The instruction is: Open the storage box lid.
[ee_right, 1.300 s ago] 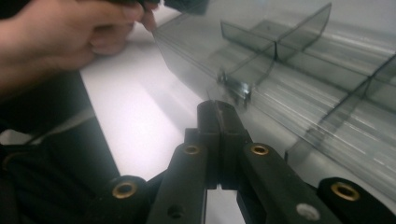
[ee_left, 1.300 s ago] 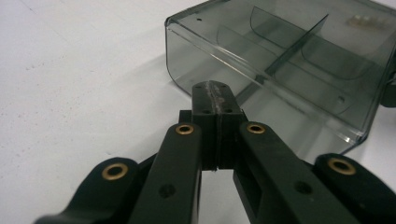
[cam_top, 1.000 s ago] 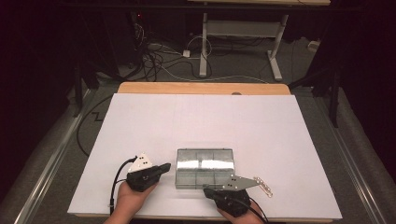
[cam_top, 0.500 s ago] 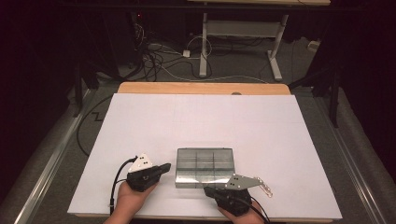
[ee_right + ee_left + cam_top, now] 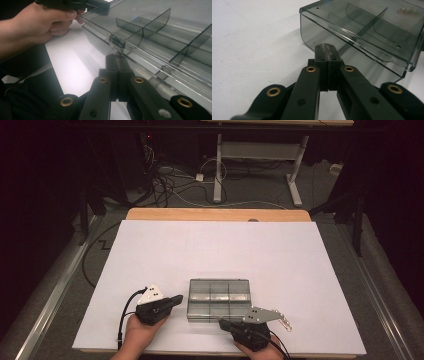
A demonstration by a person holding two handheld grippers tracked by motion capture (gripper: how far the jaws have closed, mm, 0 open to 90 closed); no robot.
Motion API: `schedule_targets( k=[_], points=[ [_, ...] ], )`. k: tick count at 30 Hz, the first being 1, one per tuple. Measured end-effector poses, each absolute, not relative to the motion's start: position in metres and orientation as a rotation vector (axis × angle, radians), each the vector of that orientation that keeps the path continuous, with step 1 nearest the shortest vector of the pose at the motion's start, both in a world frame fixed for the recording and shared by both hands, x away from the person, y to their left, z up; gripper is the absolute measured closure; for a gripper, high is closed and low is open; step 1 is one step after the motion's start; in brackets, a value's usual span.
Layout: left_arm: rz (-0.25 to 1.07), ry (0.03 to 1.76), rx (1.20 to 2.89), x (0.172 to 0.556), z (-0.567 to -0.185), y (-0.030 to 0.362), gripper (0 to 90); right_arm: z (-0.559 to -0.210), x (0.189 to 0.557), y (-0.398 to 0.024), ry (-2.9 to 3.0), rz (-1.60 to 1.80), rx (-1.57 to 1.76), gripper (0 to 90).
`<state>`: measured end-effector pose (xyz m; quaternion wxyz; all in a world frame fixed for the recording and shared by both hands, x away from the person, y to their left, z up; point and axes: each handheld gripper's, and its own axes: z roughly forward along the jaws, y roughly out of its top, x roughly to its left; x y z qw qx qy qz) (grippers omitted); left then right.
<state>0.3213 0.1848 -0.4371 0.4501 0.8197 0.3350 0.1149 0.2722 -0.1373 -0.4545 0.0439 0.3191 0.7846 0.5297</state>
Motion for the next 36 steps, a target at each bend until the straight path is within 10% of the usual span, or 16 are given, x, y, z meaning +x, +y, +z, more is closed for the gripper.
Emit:
schedule_targets(
  k=[36],
  points=[
    [0.148, 0.719, 1.978, 0.306, -0.422, 0.167, 87.7, -0.430, 0.275, -0.138, 2.315, 1.650, 0.877, 90.0]
  ],
)
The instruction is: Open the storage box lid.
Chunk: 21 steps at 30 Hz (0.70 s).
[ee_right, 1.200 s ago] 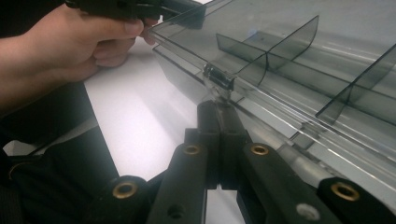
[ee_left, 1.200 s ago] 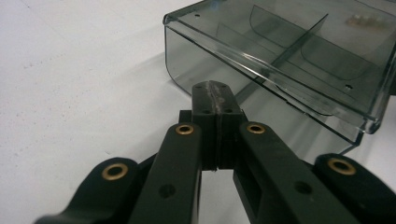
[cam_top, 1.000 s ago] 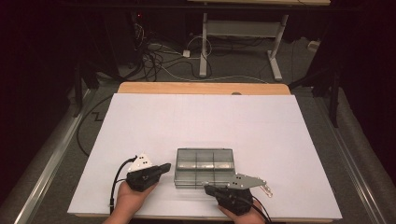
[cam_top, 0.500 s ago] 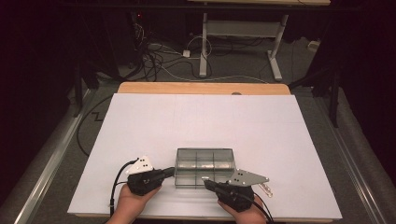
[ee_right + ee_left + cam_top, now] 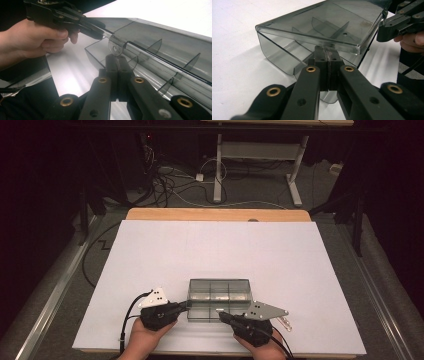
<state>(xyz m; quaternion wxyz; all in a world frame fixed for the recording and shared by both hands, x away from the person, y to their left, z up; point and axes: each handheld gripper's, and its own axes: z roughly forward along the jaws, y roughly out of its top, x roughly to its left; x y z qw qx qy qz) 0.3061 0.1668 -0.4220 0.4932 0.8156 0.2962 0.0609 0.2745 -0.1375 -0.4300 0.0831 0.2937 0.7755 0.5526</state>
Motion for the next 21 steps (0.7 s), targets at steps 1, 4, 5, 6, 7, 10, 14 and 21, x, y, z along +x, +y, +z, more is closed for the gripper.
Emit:
schedule_targets(
  k=[1, 4, 5, 6, 7, 10, 14, 21],
  points=[
    [0.149, 0.718, 1.980, 0.306, -0.422, 0.167, 87.7, -0.430, 0.274, -0.138, 2.318, 1.646, 0.877, 90.0],
    [0.148, 0.715, 1.981, 0.307, -0.422, 0.166, 87.7, -0.431, 0.274, -0.138, 2.317, 1.642, 0.879, 90.0],
    [0.147, 0.715, 1.981, 0.307, -0.422, 0.166, 87.7, -0.431, 0.273, -0.139, 2.316, 1.640, 0.880, 90.0],
    [0.147, 0.715, 1.980, 0.307, -0.422, 0.166, 87.7, -0.431, 0.273, -0.139, 2.314, 1.637, 0.881, 90.0],
    [0.147, 0.715, 1.981, 0.307, -0.422, 0.166, 87.7, -0.431, 0.273, -0.140, 2.313, 1.632, 0.880, 90.0],
    [0.148, 0.713, 1.978, 0.308, -0.422, 0.166, 87.7, -0.433, 0.272, -0.143, 2.308, 1.617, 0.892, 90.0],
    [0.152, 0.709, 1.976, 0.308, -0.421, 0.166, 87.7, -0.434, 0.271, -0.150, 2.297, 1.597, 0.911, 90.0],
    [0.157, 0.702, 1.972, 0.309, -0.420, 0.166, 87.7, -0.434, 0.270, -0.164, 2.266, 1.578, 0.936, 90.0]
  ],
)
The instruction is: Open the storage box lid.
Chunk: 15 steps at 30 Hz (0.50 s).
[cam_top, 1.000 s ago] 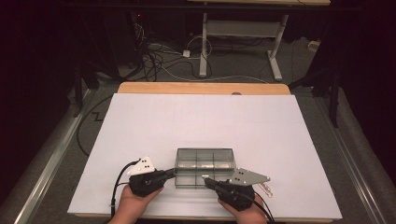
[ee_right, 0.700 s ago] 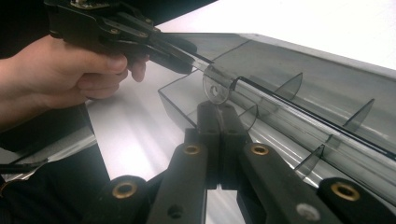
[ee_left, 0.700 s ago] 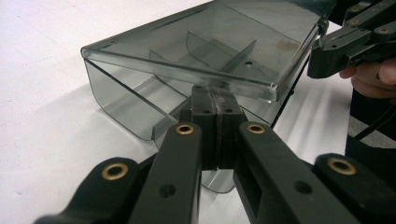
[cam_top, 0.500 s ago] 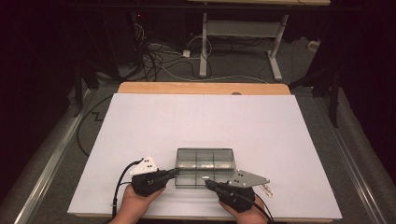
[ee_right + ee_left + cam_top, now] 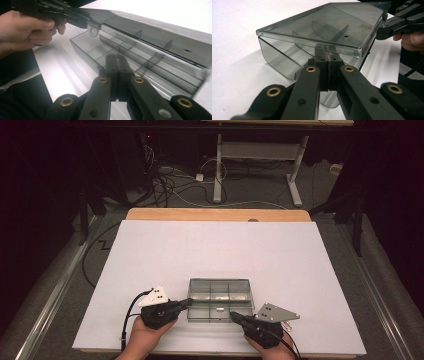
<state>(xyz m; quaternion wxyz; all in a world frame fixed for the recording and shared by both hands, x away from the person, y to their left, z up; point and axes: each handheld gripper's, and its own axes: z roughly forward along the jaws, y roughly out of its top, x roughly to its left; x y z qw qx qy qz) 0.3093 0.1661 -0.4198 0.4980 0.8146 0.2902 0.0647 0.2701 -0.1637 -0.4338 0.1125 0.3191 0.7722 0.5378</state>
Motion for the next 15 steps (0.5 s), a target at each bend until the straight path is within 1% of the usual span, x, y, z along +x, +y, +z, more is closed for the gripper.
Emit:
schedule_targets(
  k=[15],
  points=[
    [0.163, 0.683, 1.976, 0.312, -0.421, 0.166, 87.7, -0.433, 0.267, -0.206, 2.151, 1.512, 1.048, 90.0]
  ],
)
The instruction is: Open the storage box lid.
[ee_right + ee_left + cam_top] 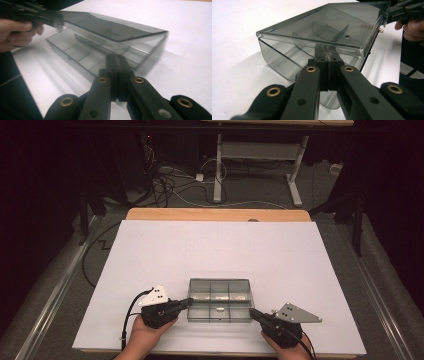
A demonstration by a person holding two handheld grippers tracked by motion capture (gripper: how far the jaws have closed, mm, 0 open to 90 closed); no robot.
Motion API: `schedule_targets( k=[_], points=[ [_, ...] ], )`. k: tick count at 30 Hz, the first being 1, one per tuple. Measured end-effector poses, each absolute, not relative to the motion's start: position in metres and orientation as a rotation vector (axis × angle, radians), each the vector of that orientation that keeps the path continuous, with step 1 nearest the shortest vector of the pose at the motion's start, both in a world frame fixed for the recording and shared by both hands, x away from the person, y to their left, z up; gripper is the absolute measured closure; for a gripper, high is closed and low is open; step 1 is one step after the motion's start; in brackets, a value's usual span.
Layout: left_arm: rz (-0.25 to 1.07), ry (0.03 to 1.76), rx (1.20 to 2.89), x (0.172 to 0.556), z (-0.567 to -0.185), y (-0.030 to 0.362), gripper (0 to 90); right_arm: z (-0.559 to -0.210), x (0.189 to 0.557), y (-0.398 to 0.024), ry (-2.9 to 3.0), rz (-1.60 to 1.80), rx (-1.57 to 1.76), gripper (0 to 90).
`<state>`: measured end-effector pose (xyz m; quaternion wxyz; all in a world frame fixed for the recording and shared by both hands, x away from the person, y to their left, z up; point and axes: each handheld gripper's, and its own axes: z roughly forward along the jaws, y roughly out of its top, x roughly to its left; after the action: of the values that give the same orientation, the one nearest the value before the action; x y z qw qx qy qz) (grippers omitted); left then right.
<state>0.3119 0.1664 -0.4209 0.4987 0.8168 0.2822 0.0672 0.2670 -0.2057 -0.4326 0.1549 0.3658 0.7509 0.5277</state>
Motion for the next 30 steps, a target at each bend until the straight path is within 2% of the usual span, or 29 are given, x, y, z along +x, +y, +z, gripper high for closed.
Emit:
schedule_targets(
  k=[13, 30],
  points=[
    [0.178, 0.683, 1.976, 0.316, -0.424, 0.166, 87.7, -0.438, 0.278, -0.234, 2.057, 1.461, 1.140, 90.0],
    [0.219, 0.697, 1.974, 0.326, -0.421, 0.165, 87.7, -0.433, 0.308, -0.225, 2.002, 1.449, 1.129, 90.0]
  ],
)
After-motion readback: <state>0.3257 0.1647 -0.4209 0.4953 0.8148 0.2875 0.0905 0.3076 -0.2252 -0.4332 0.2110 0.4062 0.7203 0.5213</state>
